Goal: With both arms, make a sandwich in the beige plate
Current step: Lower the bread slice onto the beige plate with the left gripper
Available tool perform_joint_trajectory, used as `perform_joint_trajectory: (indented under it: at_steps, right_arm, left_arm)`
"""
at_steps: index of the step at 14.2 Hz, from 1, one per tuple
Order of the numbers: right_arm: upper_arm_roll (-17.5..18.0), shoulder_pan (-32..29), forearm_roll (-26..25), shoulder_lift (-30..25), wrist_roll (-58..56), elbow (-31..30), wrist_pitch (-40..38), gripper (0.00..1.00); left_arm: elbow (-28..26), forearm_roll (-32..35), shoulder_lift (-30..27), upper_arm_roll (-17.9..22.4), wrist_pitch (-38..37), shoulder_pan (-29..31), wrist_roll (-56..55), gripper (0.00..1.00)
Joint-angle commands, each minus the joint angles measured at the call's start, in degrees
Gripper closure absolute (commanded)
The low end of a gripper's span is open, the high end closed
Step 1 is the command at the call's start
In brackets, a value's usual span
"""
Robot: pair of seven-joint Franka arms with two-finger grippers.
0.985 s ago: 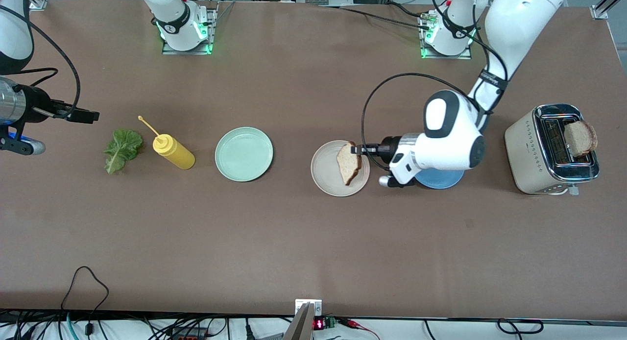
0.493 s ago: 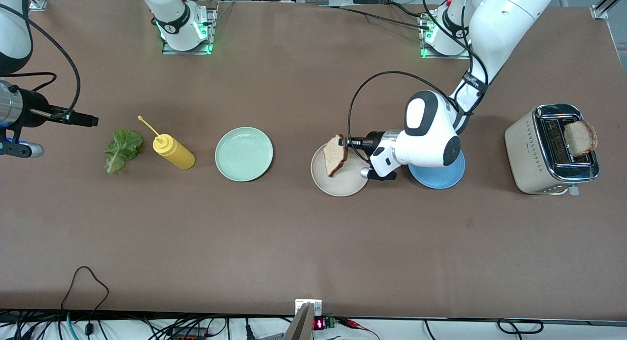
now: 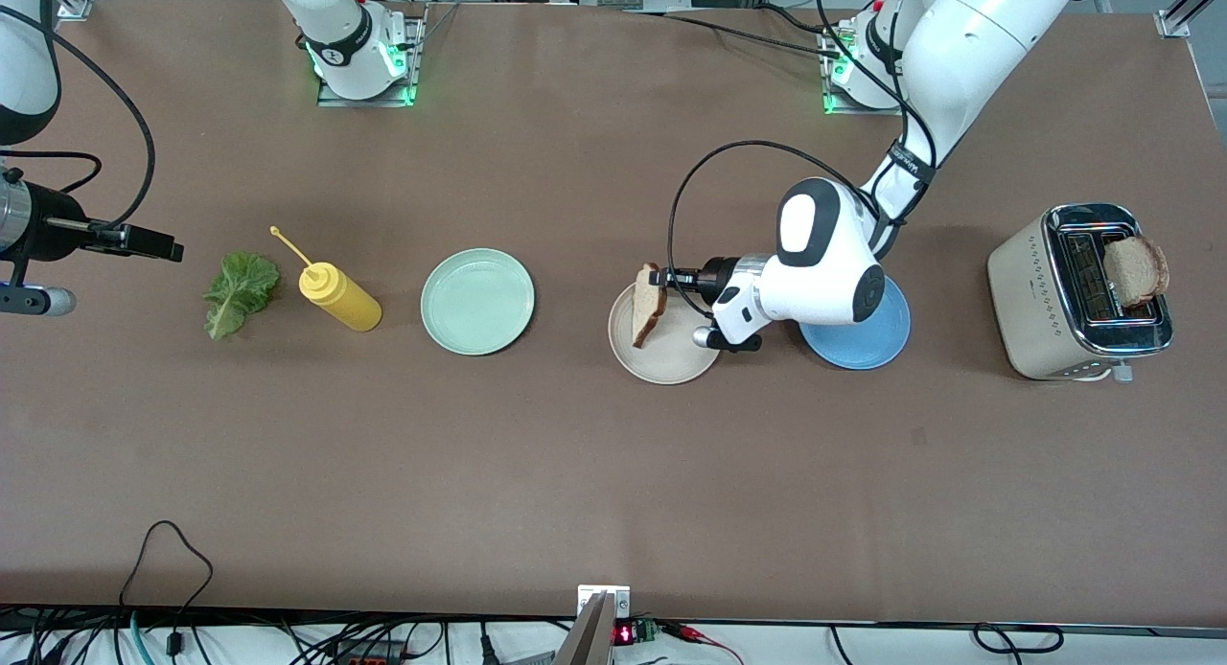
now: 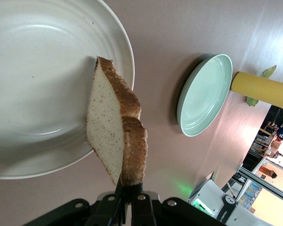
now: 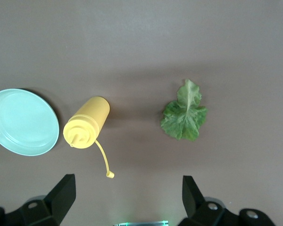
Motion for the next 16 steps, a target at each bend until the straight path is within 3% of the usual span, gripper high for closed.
perform_joint_trajectory:
  at_steps: [1,16]
  right_arm:
    - [0.0,0.1,1.0,0.0,-0.9,0.1,1.6,0.00]
    - [-0.1,-0.4,1.3,0.1,-1.0,0.1,0.9,0.00]
  left_arm:
    - [0.7,-1.6,0.8,0.8,0.4,-0.7,2.8,1.00]
    - [3.7,-2.0,1.4,2.8,-0.3,0.1,3.7,1.00]
